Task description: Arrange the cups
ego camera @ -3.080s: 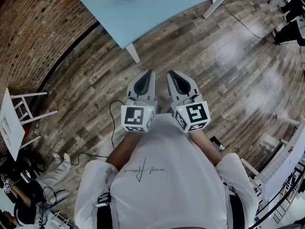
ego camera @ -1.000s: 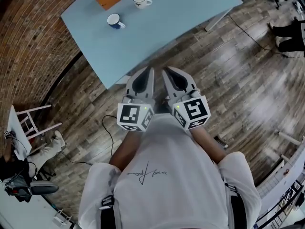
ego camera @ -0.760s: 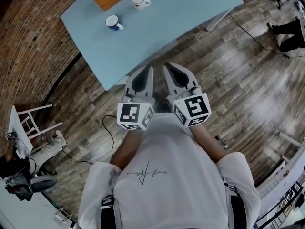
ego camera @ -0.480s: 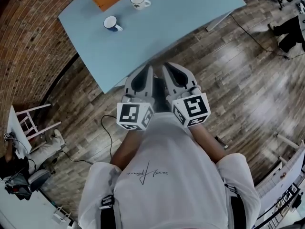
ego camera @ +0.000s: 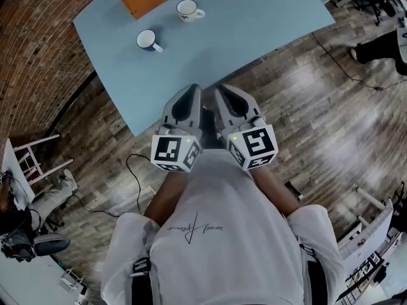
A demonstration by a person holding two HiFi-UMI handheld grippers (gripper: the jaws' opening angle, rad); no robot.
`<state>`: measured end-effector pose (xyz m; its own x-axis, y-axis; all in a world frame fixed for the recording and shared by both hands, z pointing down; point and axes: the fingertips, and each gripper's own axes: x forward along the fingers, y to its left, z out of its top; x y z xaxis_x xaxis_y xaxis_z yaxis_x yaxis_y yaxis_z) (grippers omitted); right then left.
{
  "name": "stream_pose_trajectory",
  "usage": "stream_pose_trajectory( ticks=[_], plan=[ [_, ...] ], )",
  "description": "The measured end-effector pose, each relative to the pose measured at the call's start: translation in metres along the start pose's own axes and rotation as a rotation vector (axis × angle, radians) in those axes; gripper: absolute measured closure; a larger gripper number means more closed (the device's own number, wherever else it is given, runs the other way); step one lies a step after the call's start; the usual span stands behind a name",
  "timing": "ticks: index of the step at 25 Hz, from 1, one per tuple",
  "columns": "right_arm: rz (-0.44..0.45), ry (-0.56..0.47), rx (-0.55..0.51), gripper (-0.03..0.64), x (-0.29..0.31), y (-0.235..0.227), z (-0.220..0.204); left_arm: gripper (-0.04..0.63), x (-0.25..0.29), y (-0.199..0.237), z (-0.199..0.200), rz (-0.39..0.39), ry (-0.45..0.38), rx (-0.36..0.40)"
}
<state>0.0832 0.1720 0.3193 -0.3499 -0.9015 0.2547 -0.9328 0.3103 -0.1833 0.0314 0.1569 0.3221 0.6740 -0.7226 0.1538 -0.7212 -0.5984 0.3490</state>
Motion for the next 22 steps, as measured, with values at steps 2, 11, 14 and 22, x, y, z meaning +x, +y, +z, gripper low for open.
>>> stream_pose_trajectory(
  ticks=[2, 11, 14, 22],
  plan=[
    [0.019, 0.005, -0.009, 0.595, 0.013, -0.004, 0.005, 0.588, 0.011, 0.006, 0.007, 0.01, -0.008, 0.003],
    [0.104, 0.011, -0.03, 0.595, 0.074, -0.003, 0.024, 0.588, 0.041, 0.052, 0.035, 0.073, -0.035, -0.001],
    [0.14, 0.01, -0.048, 0.594, 0.095, 0.002, 0.031, 0.588, 0.047, 0.07, 0.044, 0.097, -0.054, -0.001],
    [0.24, -0.022, -0.089, 0.594, 0.14, 0.022, 0.04, 0.588, 0.046, 0.116, 0.053, 0.184, -0.085, 0.001]
  ],
)
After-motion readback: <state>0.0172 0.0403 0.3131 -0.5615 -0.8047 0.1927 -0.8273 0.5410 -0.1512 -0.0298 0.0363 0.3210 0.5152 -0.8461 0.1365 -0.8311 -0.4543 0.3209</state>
